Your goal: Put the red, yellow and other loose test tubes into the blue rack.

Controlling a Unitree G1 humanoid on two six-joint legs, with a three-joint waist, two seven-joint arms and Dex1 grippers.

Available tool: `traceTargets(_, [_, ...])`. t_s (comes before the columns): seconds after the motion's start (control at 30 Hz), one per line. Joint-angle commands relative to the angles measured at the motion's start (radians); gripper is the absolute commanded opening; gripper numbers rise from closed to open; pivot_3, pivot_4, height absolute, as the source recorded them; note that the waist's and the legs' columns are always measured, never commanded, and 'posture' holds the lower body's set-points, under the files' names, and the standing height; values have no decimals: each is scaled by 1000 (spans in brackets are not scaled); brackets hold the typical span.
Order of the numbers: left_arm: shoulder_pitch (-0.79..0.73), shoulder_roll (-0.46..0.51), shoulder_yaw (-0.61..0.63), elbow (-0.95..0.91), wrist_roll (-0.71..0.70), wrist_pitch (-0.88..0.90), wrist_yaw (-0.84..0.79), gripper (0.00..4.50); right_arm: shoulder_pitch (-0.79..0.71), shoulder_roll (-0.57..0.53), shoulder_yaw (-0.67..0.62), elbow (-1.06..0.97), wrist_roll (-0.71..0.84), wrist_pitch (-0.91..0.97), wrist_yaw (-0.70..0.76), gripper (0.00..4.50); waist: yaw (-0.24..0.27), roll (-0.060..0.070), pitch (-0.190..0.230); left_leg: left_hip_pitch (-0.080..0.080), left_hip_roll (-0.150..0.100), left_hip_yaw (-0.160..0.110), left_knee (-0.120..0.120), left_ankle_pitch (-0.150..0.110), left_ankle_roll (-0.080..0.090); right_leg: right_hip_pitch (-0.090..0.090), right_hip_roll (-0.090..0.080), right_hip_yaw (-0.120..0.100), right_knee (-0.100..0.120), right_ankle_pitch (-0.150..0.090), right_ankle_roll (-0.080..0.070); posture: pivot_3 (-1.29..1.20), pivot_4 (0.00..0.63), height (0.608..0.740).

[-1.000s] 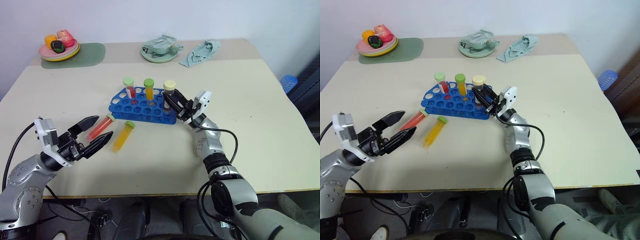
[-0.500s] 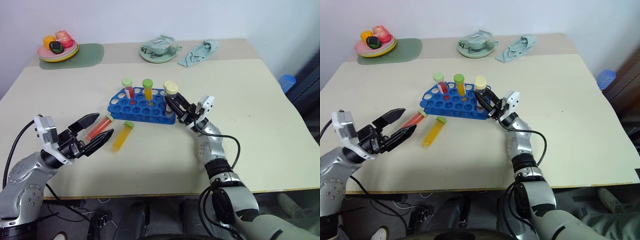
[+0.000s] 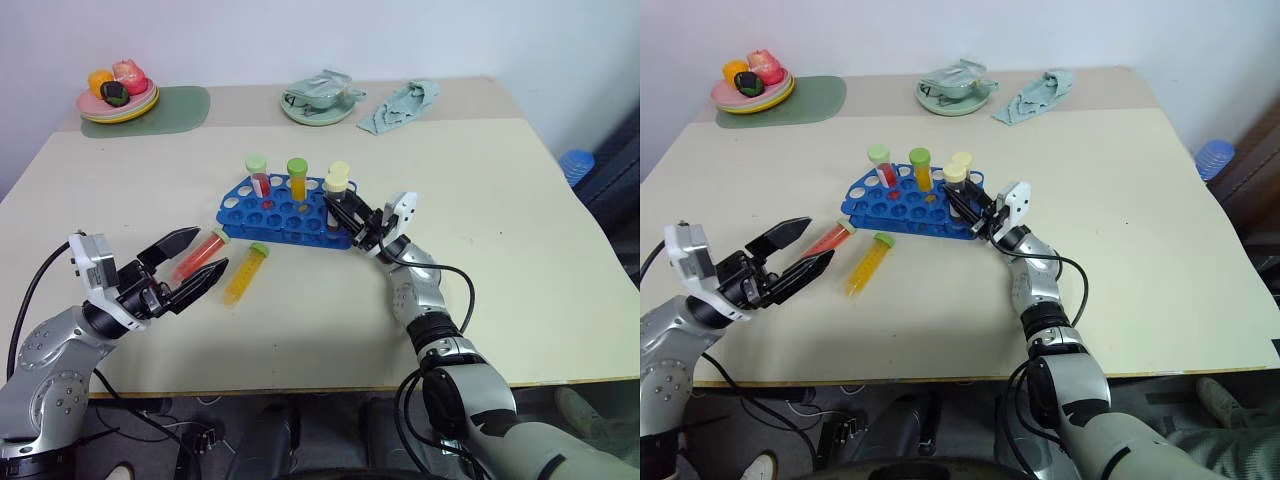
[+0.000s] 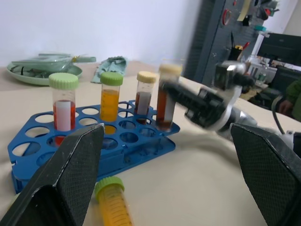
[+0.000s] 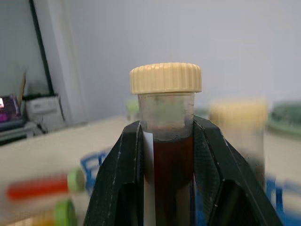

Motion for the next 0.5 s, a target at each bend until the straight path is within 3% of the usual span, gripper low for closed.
traceTargets(0.03, [1, 0, 0, -32, -6, -6, -1, 4399, -12, -8, -9, 21, -8, -24, -3, 819, 0, 0, 0, 0, 0, 0, 0, 0, 0, 0, 0, 0, 0, 0, 0, 0, 150, 740])
traceTargets(0.2, [-1, -1, -3, -31, -5, -8, -3, 4399, -12, -11, -16, 38, -17, -57, -17, 819, 0, 0, 0, 0, 0, 0, 0, 0, 0, 1, 0, 0, -1, 0, 0, 0, 150, 740])
traceTargets(0.4, [-5, -3, -14, -36, -7, -2, 9, 4399, -13, -4, -22, 28, -34, -130, -70, 3685, 0, 0, 0, 0, 0, 0, 0, 0, 0, 2, 0, 0, -1, 0, 0, 0, 150, 740])
traceTargets(0.5, [-5, -7, -18, -57, -25, 23, 47, 4399, -7, -29, -2, 7, -79, -151, -102, 3685, 0, 0, 0, 0, 0, 0, 0, 0, 0, 2, 0, 0, -1, 0, 0, 0, 150, 740])
